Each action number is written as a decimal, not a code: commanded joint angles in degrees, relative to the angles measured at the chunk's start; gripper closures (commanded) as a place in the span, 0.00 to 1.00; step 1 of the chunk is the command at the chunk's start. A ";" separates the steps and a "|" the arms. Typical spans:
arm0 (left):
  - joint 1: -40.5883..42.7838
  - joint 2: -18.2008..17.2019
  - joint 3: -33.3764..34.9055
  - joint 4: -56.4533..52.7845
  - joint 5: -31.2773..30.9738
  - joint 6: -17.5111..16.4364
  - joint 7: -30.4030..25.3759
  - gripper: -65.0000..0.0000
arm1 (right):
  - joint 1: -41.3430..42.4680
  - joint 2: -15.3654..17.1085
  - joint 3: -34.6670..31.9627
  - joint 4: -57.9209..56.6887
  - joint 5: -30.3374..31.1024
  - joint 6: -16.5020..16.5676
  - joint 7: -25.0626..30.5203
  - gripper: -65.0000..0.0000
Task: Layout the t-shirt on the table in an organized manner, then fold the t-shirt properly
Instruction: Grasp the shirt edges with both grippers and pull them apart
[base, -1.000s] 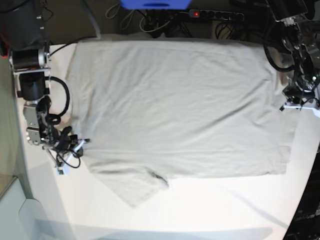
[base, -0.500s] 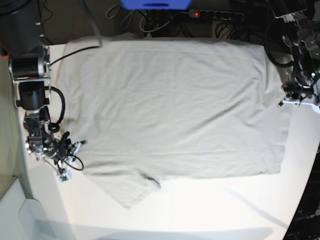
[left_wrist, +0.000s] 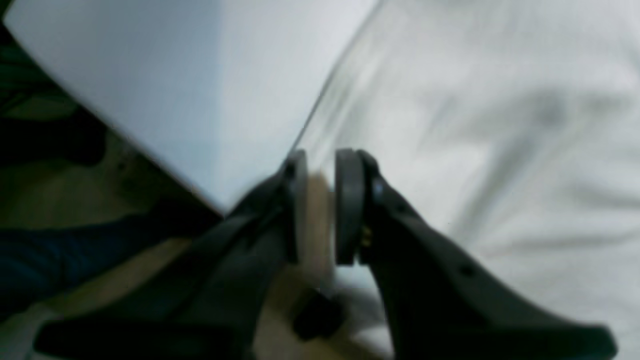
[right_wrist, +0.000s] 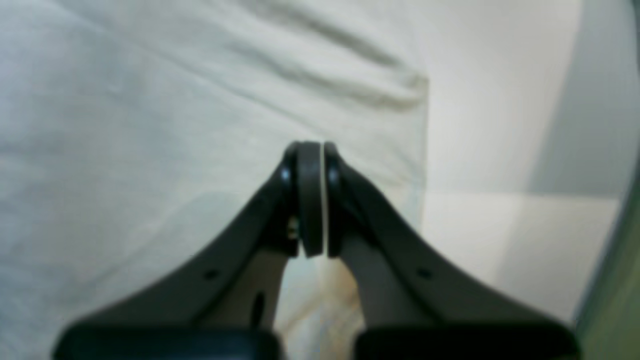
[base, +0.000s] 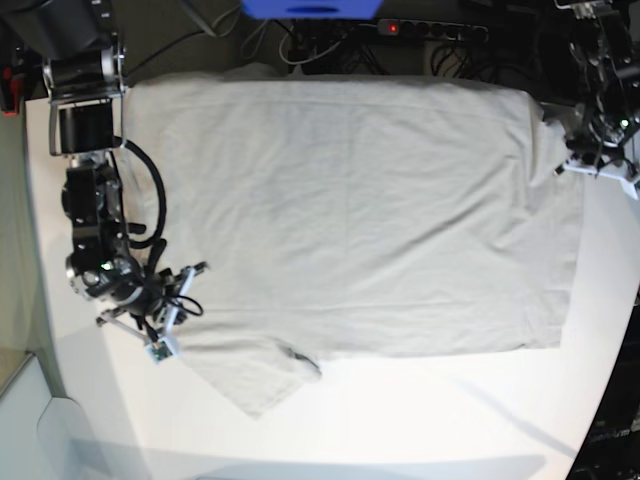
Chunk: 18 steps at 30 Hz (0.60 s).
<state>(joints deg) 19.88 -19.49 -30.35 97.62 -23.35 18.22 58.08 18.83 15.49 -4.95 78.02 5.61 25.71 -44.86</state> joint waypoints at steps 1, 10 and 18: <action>1.62 -1.48 -0.38 1.58 0.54 0.11 -0.90 0.84 | 0.38 0.29 0.34 2.11 0.15 0.53 0.86 1.00; 1.97 -1.57 0.59 -2.46 0.63 -0.33 -1.16 0.84 | -2.87 -1.38 0.25 5.01 0.15 0.53 0.60 1.00; -0.49 -0.95 4.19 -2.81 1.16 -7.54 -1.07 0.84 | -3.93 -1.73 -0.10 5.01 0.15 0.53 0.60 1.00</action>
<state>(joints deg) 19.64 -19.53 -25.96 93.91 -22.59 10.70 57.12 13.50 13.37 -5.19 81.89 5.30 25.71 -45.47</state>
